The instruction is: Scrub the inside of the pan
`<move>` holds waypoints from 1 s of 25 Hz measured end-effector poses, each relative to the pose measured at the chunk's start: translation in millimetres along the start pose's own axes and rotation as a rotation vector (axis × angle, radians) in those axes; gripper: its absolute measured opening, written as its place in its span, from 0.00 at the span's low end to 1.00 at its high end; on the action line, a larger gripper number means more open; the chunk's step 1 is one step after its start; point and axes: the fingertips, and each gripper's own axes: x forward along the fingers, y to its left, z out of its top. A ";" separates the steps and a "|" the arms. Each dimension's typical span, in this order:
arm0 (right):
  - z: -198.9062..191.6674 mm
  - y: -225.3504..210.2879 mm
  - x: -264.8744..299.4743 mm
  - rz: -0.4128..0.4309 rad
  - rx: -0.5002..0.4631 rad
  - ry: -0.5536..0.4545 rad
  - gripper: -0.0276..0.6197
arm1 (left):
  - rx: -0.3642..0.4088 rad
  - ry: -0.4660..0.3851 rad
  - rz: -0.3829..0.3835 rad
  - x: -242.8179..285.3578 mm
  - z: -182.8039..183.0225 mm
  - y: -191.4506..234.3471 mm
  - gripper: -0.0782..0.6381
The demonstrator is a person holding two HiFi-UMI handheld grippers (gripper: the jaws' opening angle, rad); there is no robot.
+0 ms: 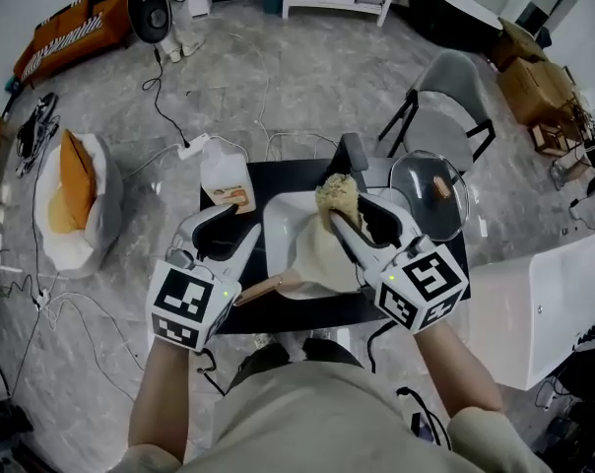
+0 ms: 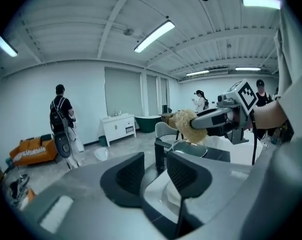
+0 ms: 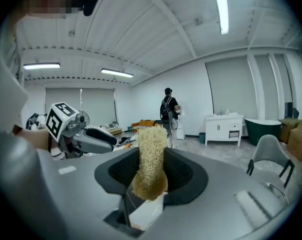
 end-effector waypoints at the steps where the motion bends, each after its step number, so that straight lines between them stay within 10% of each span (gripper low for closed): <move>1: 9.8 3.7 -4.7 0.002 -0.010 -0.019 0.28 | 0.034 -0.013 0.014 -5.5 8.9 0.6 0.31; 25: 148.7 51.1 -113.4 -0.122 -0.251 -0.355 0.28 | 0.122 -0.377 0.168 -98.4 130.0 -15.2 0.13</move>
